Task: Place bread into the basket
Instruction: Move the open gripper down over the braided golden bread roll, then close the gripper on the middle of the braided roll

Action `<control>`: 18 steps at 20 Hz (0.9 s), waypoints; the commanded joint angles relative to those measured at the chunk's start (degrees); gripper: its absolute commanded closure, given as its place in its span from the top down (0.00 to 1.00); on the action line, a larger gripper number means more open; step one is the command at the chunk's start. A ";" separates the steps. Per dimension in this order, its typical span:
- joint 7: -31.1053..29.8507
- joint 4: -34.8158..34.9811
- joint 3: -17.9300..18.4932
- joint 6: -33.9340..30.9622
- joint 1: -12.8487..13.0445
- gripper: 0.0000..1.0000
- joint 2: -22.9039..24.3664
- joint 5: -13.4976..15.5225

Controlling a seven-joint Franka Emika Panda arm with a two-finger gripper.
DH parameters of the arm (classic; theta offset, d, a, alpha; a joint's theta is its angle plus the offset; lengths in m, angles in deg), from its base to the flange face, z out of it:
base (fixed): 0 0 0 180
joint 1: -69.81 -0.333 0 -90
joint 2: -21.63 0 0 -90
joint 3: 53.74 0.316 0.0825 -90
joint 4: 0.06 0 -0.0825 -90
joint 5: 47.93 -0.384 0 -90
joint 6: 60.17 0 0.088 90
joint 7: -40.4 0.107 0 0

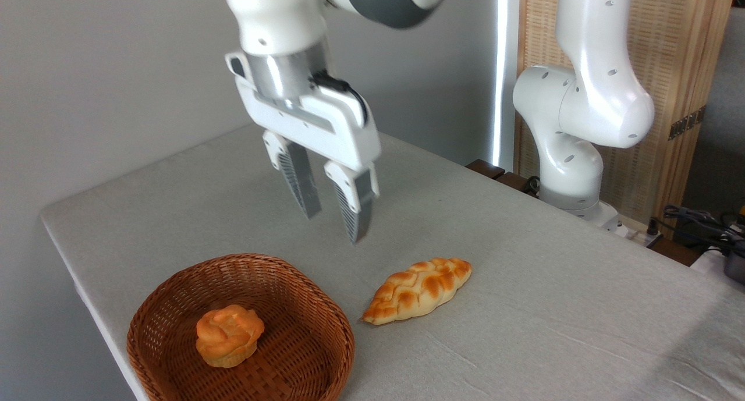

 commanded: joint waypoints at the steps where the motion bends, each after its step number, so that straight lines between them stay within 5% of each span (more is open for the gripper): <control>1: 1.73 17.13 1.32 11.20 0.31 1.00 10.13 -0.57; 8: 7.36 29.64 1.59 20.27 -0.57 1.00 13.23 -4.86; 12: 7.54 30.53 1.59 21.52 -0.57 1.00 12.88 -5.75; 15: 7.54 30.62 1.59 21.43 -0.57 1.00 12.88 -9.96; 18: 7.54 31.23 1.59 21.43 -0.57 1.00 12.79 -9.97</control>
